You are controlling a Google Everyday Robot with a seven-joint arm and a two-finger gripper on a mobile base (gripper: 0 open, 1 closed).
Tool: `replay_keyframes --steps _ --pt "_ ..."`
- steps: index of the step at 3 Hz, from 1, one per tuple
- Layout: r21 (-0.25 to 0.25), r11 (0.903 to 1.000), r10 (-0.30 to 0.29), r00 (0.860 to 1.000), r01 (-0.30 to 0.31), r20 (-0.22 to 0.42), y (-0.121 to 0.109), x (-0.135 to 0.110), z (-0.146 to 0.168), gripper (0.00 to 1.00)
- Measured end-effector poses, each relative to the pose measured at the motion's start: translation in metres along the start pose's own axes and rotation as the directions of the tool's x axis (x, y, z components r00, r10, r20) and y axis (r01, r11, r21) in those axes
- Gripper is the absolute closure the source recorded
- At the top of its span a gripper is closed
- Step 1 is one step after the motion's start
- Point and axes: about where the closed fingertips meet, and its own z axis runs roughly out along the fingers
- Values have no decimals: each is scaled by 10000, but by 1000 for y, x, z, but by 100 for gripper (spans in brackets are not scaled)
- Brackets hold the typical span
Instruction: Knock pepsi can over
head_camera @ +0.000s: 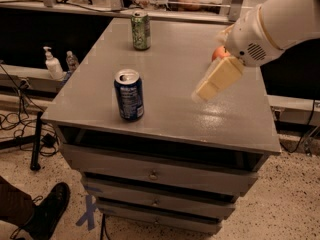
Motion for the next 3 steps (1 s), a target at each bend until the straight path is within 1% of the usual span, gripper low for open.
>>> replay_keyframes --steps 1,2,3 --pt "-513 9970 638 9915 -583 1133 16 -19 22 0" --pt "-1191 9884 1184 9686 -940 2186 50 -34 53 0" --pt "-1192 9884 1183 9686 -938 2187 50 -34 53 0"
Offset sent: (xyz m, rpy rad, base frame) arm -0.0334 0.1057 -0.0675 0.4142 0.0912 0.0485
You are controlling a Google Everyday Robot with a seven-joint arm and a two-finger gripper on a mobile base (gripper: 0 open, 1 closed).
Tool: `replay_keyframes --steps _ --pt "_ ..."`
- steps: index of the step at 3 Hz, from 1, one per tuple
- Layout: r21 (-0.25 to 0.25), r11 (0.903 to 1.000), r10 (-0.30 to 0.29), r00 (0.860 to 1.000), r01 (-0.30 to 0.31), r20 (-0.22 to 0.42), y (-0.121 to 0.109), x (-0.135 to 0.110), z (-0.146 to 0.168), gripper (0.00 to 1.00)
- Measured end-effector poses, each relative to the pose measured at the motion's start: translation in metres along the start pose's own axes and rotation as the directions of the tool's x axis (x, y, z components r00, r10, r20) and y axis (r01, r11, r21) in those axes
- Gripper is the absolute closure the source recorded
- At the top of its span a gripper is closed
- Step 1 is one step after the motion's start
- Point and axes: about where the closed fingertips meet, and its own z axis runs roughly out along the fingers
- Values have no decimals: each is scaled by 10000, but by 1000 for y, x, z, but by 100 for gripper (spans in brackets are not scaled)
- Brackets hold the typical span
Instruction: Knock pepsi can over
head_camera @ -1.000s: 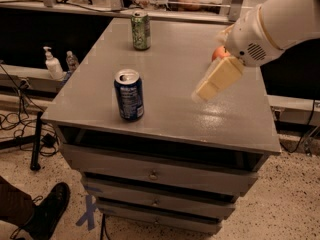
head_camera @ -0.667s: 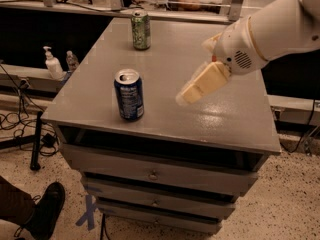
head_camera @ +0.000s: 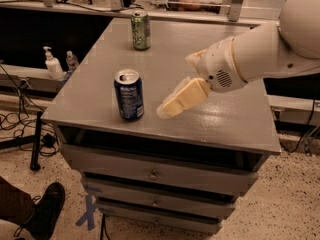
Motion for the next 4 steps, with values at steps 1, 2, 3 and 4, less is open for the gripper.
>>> replay_keyframes --steps 1,2,3,4 --pt "-46 10000 5 9997 -3 259 2 -2 6 0" --pt "-55 10000 6 9962 -1 871 -2 -5 23 0" --pt "-129 9999 -78 9862 101 1655 -3 -10 48 0" --pt "-266 9996 -29 9696 97 2449 -3 -10 80 0"
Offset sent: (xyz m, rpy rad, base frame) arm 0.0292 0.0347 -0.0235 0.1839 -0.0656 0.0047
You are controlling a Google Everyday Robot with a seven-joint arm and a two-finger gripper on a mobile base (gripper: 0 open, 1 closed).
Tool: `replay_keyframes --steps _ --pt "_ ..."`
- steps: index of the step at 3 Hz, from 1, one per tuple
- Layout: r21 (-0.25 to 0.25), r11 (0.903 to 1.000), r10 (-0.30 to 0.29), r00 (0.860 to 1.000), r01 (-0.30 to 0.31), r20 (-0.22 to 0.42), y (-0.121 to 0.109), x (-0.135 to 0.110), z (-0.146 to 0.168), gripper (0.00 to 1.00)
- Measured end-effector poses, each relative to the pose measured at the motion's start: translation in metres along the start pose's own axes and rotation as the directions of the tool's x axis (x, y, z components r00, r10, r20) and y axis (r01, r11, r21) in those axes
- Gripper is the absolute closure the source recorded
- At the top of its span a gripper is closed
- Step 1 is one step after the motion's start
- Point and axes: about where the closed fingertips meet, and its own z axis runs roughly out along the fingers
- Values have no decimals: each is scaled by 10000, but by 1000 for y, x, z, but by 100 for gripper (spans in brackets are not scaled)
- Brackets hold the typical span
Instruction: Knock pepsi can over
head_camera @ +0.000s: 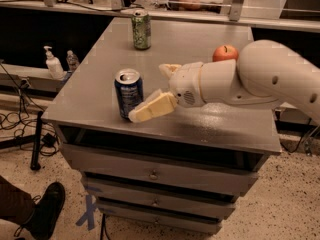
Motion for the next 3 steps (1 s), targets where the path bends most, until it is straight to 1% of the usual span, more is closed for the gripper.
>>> replay_keyframes --steps 1,2,3 --pt "-94 9999 109 9973 -102 732 0 3 28 0" --pt "-212 9993 326 9899 -300 1380 4 -4 51 18" --pt "-278 9985 506 9826 -463 1790 8 -13 61 41"
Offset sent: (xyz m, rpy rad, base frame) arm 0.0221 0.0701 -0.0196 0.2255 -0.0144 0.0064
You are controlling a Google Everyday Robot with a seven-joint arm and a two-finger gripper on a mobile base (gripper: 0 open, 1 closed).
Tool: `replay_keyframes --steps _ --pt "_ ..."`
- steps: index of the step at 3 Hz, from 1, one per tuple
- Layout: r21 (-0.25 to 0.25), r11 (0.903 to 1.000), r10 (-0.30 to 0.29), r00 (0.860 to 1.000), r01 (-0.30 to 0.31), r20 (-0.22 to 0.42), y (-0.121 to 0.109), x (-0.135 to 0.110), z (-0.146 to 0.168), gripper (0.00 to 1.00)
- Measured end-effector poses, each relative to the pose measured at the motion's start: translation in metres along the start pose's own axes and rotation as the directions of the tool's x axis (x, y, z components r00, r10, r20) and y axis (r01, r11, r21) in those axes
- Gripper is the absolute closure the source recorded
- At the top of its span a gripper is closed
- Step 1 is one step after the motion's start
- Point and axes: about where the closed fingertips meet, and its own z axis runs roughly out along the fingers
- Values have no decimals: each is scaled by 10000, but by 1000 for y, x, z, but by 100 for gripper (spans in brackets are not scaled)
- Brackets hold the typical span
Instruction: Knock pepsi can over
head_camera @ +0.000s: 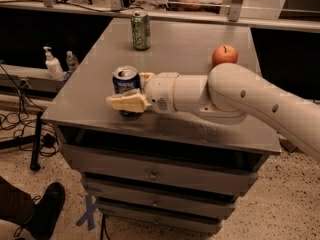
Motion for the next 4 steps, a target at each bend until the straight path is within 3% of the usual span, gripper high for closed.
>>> replay_keyframes --steps 2,3,4 --pt "98 9999 70 10000 -70 -40 -1 -6 1 88" --pt "272 9996 -84 9994 93 -328 -11 -12 -9 100" --pt "377 9985 -358 9953 394 -903 -23 -22 -18 100"
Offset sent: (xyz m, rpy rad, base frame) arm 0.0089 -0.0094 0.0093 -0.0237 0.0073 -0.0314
